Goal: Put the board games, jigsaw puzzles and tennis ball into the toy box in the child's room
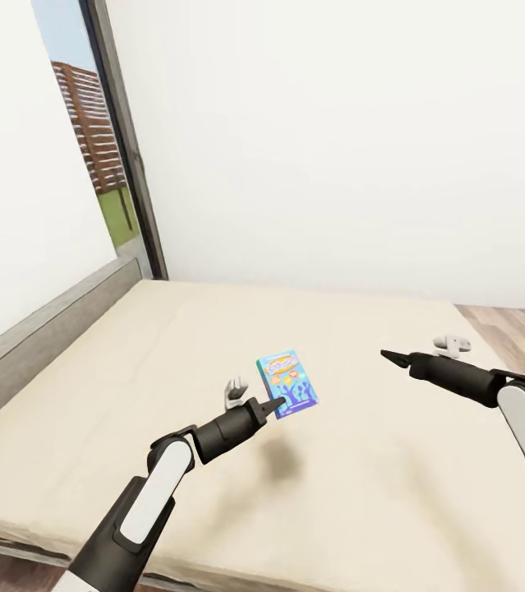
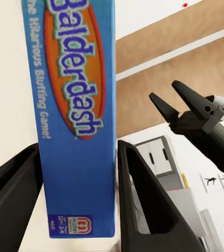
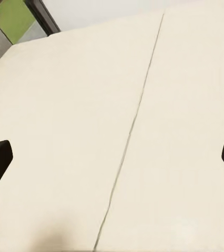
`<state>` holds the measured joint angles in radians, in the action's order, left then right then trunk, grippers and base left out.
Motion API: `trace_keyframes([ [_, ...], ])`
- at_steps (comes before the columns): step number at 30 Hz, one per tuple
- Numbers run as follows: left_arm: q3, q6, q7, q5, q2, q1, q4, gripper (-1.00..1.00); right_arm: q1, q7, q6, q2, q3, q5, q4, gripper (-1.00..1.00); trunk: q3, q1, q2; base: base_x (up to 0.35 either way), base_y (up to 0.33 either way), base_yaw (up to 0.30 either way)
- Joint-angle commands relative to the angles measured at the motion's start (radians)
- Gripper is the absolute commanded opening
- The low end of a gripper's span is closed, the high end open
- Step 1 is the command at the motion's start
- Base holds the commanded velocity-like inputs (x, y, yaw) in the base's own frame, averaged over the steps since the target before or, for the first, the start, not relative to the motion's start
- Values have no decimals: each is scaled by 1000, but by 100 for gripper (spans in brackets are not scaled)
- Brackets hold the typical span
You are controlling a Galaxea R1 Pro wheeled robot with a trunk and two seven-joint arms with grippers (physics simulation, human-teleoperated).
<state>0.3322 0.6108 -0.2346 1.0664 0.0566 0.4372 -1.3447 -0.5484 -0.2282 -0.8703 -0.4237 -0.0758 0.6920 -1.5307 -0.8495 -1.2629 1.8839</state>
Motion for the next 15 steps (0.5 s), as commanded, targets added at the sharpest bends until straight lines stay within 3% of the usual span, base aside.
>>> trace_keyframes([
  [1, -2, 7, 0, 6, 1, 3, 0, -100, -1, -8, -5, 0, -3, -7, 0, 100, 2, 4, -7, 0, 0, -282],
  [9, -8, 18, 5, 16, 10, 89, 12, -100, -1, -12, -53, -2, -45, -6, -1, 100, 27, 35, -63, 0, 0, -282],
  [14, -8, 34, 58, 101, 7, 142, 29, -100, -1, -13, -104, -2, -86, -6, -1, 100, 43, 54, -98, 0, 0, -282],
  [15, -8, 34, 58, 101, 7, 142, 29, -100, -1, -13, -104, -2, -86, -6, -1, 100, 46, 58, -105, 0, 0, -282],
])
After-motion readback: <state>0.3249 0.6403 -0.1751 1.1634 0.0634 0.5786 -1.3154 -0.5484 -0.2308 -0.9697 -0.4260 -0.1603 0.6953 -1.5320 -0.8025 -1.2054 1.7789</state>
